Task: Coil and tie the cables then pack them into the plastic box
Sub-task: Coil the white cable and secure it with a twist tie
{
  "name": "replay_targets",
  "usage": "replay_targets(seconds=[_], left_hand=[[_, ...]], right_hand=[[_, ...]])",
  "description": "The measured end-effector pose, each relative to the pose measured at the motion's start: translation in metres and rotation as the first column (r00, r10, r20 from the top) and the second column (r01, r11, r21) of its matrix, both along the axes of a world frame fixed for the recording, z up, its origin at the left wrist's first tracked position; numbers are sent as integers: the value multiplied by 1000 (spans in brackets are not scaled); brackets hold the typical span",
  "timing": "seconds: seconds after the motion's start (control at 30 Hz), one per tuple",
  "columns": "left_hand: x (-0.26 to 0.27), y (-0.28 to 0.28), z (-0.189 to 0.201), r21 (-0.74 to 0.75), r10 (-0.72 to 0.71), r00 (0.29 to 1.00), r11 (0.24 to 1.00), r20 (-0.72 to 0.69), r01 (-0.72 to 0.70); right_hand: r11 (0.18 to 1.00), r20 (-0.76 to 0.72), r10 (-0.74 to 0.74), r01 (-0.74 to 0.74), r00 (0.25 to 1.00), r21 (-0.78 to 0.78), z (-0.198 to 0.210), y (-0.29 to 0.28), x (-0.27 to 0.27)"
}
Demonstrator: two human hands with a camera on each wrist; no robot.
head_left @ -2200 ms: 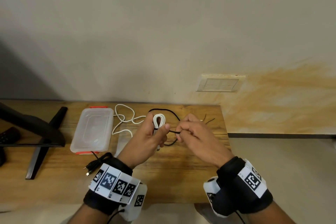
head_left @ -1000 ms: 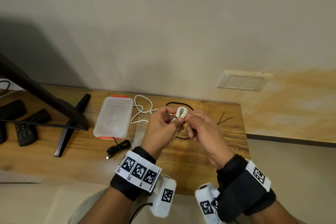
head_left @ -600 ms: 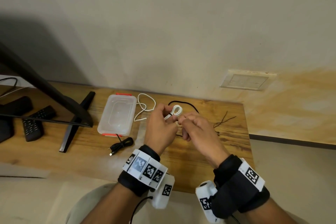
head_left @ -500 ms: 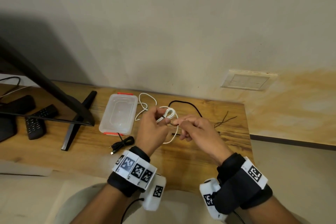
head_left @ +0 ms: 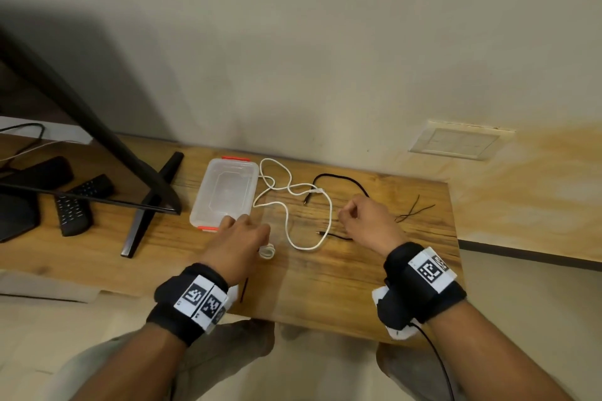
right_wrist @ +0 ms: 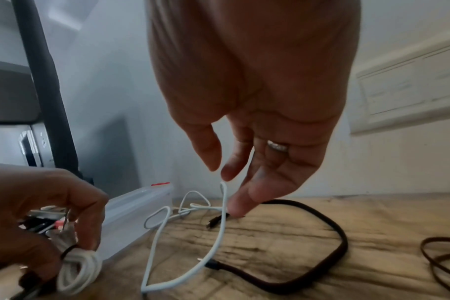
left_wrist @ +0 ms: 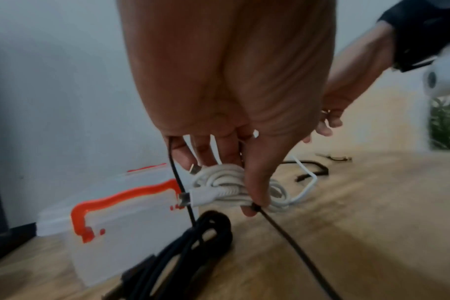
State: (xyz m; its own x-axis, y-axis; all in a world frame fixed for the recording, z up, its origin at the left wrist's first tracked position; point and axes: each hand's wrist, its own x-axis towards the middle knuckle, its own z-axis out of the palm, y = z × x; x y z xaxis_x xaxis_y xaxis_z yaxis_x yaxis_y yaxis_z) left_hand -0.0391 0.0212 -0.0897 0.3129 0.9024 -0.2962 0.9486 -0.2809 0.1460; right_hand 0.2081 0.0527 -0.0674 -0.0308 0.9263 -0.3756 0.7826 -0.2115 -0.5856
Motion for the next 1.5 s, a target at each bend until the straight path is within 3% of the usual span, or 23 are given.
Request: replay_targets(seconds=[0.07,0.17,0.33,0.5,0.67,0.77,0.83,1.0,1.17,1.23,1.27,1.37,1.43,1.5], left_hand=[[5,3,-3,-7,-102,988,995,-114,101],[10,6,-6,11,-95,972,995,-215,99],[16,7,-1,47,-71,971,995,-229,84],[39,10,21,193,-37,994,981,104,17],[82,19,43,295,-122,900,955,418,-8],[108,24,49,341,-133,863,939,488,-48],[121,28,50,351,-134,853,934,504,-61],[133,40,55,183,-12,779,974,627,-132],[128,43,61,34,131,627,969,768,-244],[129,38,64,-32,150,499,971,854,-237],[129,36,65,-97,180,391,970,902,-224],[130,34,72,-229,239,59,963,969,-138],[133,34,75,-226,221,-80,972,972,-62],[139,34,79,-214,208,-171,977,963,-15]], right_hand=[[1000,82,9,-8,997,-11,-7,8,-3],[996,214,74,-61,974,-67,-19,14,-2],[965,386,259,-224,885,-134,-39,4,-4],[952,414,304,-284,858,-111,-35,2,-4],[956,410,291,-277,864,-94,4,9,10],[942,479,225,-314,848,114,22,9,22],[890,453,193,-349,871,293,27,7,24],[739,340,243,-401,908,542,46,3,18],[542,336,189,-383,923,748,53,13,23],[490,319,164,-357,934,795,51,21,27],[480,276,147,-313,950,820,49,25,28],[534,-9,123,-59,992,844,48,29,25],[616,-204,77,115,976,780,51,29,23],[689,-310,40,198,950,697,51,29,18]])
